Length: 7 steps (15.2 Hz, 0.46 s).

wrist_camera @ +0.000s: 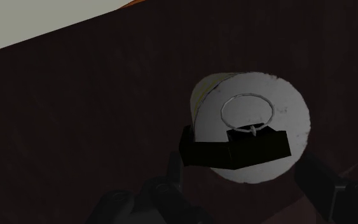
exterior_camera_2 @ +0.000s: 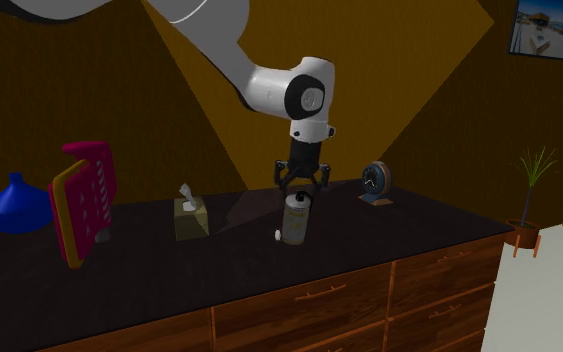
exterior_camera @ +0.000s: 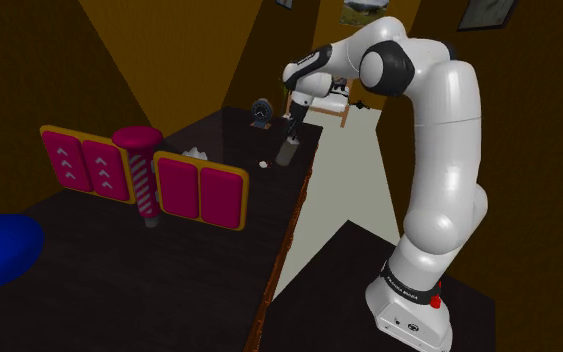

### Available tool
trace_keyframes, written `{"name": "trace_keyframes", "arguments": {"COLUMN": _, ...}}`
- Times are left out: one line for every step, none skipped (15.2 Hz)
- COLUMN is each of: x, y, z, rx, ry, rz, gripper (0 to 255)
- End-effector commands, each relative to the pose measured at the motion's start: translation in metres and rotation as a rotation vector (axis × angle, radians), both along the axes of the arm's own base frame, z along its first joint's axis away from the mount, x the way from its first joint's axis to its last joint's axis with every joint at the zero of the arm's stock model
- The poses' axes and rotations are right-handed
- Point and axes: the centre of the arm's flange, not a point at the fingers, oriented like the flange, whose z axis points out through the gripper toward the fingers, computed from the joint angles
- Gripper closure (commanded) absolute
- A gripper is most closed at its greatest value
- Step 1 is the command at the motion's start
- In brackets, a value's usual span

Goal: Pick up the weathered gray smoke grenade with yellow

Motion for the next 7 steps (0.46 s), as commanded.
{"name": "trace_keyframes", "arguments": {"x": -0.001, "y": -0.001, "z": 0.011, "rx": 0.0, "ry": 0.0, "rz": 0.0, "gripper": 255}}
{"name": "trace_keyframes", "arguments": {"x": -0.001, "y": -0.001, "z": 0.016, "rx": 0.0, "ry": 0.0, "rz": 0.0, "gripper": 255}}
{"name": "trace_keyframes", "arguments": {"x": -0.001, "y": -0.001, "z": 0.022, "rx": 0.0, "ry": 0.0, "rz": 0.0, "gripper": 255}}
{"name": "trace_keyframes", "arguments": {"x": -0.001, "y": -0.001, "z": 0.027, "rx": 0.0, "ry": 0.0, "rz": 0.0, "gripper": 255}}
{"name": "trace_keyframes", "arguments": {"x": -0.001, "y": -0.001, "z": 0.032, "rx": 0.0, "ry": 0.0, "rz": 0.0, "gripper": 255}}
{"name": "trace_keyframes", "arguments": {"x": -0.001, "y": -0.001, "z": 0.033, "rx": 0.0, "ry": 0.0, "rz": 0.0, "gripper": 255}}
{"name": "trace_keyframes", "arguments": {"x": -0.001, "y": -0.001, "z": 0.033, "rx": 0.0, "ry": 0.0, "rz": 0.0, "gripper": 255}}
